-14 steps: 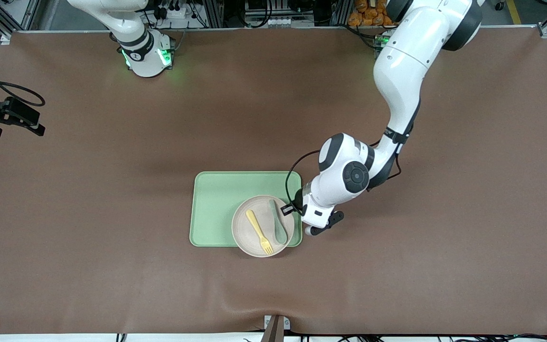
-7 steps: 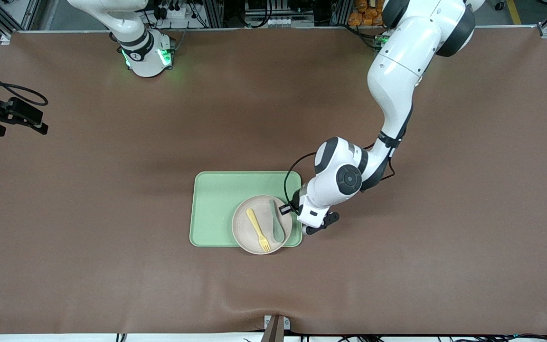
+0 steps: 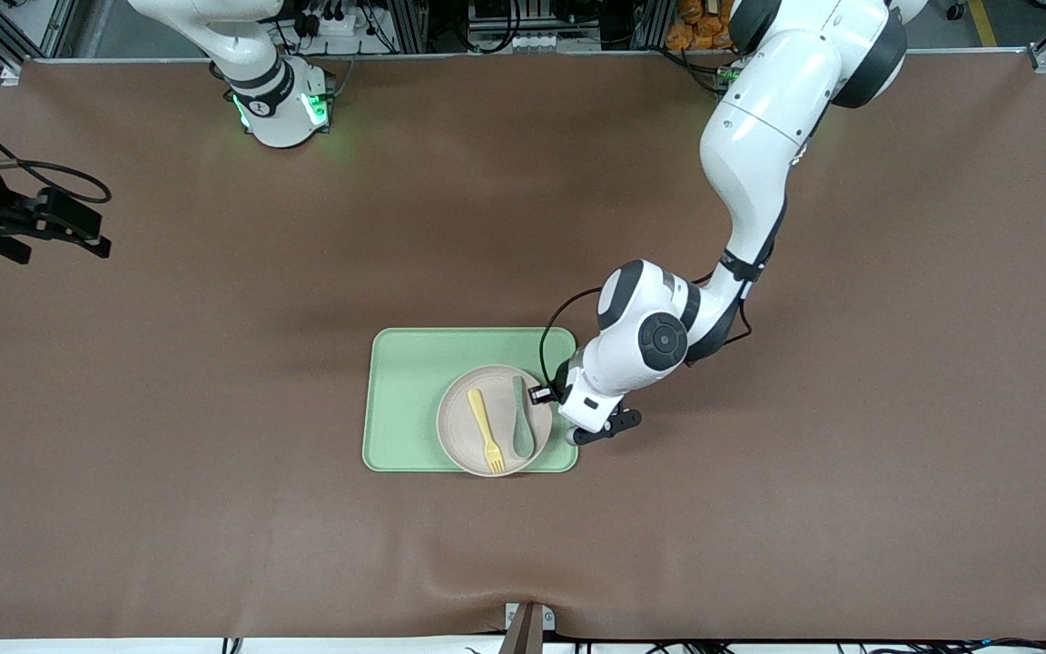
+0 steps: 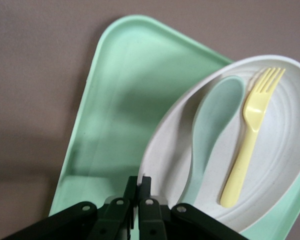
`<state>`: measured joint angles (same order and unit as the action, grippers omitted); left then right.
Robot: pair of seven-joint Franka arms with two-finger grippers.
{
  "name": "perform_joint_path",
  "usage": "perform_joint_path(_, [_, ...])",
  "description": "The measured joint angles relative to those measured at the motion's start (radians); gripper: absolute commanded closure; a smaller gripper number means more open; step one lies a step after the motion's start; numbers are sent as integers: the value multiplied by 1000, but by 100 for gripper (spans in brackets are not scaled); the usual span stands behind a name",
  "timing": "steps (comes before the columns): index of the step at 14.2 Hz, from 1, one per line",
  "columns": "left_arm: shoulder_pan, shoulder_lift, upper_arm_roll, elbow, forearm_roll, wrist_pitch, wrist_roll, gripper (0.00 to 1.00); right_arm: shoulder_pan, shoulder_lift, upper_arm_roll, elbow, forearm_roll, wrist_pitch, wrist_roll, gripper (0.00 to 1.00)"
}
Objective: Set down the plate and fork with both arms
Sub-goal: 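Release the plate with the left gripper while the right gripper approaches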
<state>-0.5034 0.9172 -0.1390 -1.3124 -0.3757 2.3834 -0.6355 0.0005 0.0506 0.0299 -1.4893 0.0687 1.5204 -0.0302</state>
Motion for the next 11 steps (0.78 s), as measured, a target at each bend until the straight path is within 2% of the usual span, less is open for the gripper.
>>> perform_joint_path(5, [38,-6,-25,5,0,-152,75,100,12,22,1,0,54,-16,8,0])
perform_joint_path(9, [91,-8,-47,5,-1,-199,180,100,82,57,3,0,77,-1,77,0])
perform_joint_path(10, [94,-7,-48,4,-2,-202,186,97,98,71,3,0,77,18,88,0])
perform_joint_path(11, [93,-7,-49,4,-3,-203,187,87,108,84,4,0,77,37,96,0])
